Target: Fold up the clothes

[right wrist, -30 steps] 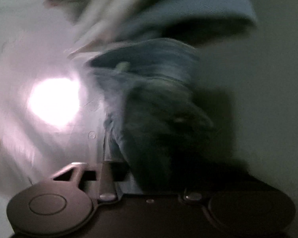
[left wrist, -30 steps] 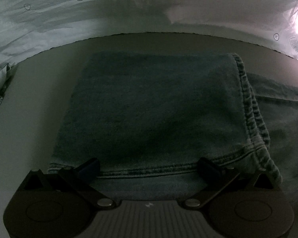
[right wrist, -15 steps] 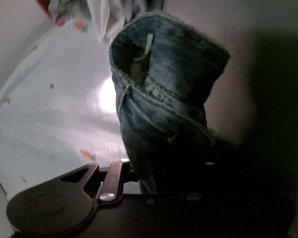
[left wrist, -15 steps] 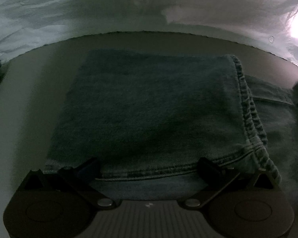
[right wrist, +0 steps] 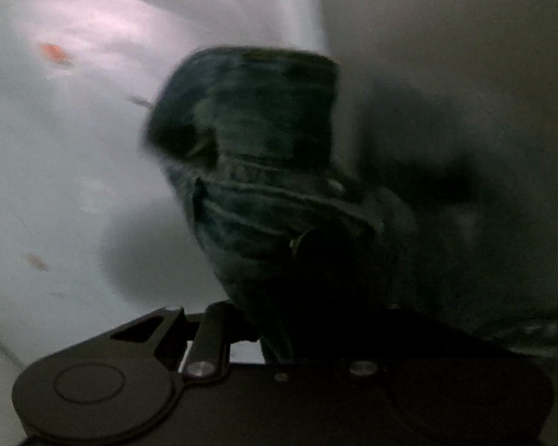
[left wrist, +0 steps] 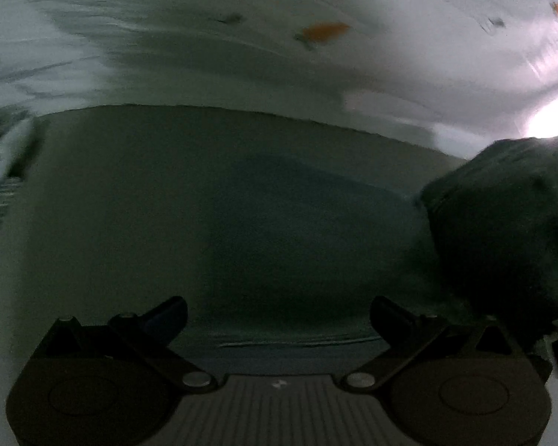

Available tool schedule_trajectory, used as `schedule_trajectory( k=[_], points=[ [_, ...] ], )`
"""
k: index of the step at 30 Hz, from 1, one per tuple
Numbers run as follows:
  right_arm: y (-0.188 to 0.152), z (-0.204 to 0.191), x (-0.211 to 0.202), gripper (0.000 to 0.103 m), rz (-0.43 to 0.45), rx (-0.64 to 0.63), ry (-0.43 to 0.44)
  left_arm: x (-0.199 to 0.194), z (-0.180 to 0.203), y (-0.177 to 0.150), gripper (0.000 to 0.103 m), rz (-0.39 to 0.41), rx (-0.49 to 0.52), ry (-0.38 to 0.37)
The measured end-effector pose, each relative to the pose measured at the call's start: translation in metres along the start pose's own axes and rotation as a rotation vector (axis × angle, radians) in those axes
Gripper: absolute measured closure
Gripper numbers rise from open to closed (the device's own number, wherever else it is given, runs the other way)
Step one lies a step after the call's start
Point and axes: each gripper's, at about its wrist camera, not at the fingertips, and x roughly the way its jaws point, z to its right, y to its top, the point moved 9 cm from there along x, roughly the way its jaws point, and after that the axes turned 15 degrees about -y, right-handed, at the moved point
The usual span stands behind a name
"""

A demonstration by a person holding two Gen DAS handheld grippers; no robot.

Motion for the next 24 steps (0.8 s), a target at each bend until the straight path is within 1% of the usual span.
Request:
schedule_trajectory(
  k=[2, 4, 5, 8, 10, 11, 12, 13, 15, 16, 19, 20, 23, 24],
  points=[
    [-0.012, 0.017, 0.024, 0.079, -0.022, 0.051, -0.049, -0.011, -0.022, -0.004, 0.0, 0.012, -0.02, 0.024],
    [-0.025, 0.011, 0.038, 0.077, 0.008, -0.075, -0.154, -0.021, -0.045, -0.011, 0.0, 0.016, -0.052, 0.045],
    [-0.03, 0.004, 0.042, 0.077, 0.019, -0.129, -0.189, -0.024, -0.056, -0.015, 0.0, 0.017, -0.076, 0.05],
    [-0.041, -0.015, 0.051, 0.068, 0.03, -0.222, -0.258, -0.026, -0.083, -0.024, 0.0, 0.013, -0.154, 0.049],
    [-0.048, -0.026, 0.053, 0.06, 0.04, -0.297, -0.305, -0.029, -0.094, -0.032, 0.0, 0.014, -0.199, 0.06],
    [-0.051, -0.032, 0.054, 0.056, 0.047, -0.33, -0.315, -0.029, -0.099, -0.034, 0.0, 0.017, -0.219, 0.065],
    [-0.055, -0.038, 0.054, 0.046, 0.055, -0.357, -0.32, -0.034, -0.104, -0.037, 0.0, 0.023, -0.236, 0.07],
    [-0.06, -0.045, 0.054, 0.026, 0.057, -0.385, -0.308, -0.036, -0.107, -0.037, 0.0, 0.031, -0.25, 0.072],
    [-0.079, -0.058, 0.061, 0.012, -0.005, -0.42, -0.254, -0.04, -0.109, -0.037, 0.0, 0.051, -0.274, 0.075],
    [-0.089, -0.062, 0.065, 0.012, -0.035, -0.452, -0.255, -0.043, -0.109, -0.038, 0.0, 0.062, -0.282, 0.074],
    [-0.11, -0.073, 0.069, 0.012, -0.081, -0.615, -0.291, -0.051, -0.107, -0.039, 0.0, 0.086, -0.3, 0.077],
    [-0.101, -0.077, 0.071, 0.012, -0.095, -0.64, -0.299, -0.054, -0.107, -0.04, 0.0, 0.091, -0.304, 0.078],
    [-0.114, -0.076, 0.067, 0.013, -0.172, -0.614, -0.265, -0.059, -0.102, -0.045, 0.0, 0.101, -0.315, 0.07],
    [-0.117, -0.074, 0.068, 0.013, -0.179, -0.612, -0.249, -0.059, -0.101, -0.045, 0.0, 0.1, -0.317, 0.068]
  ],
)
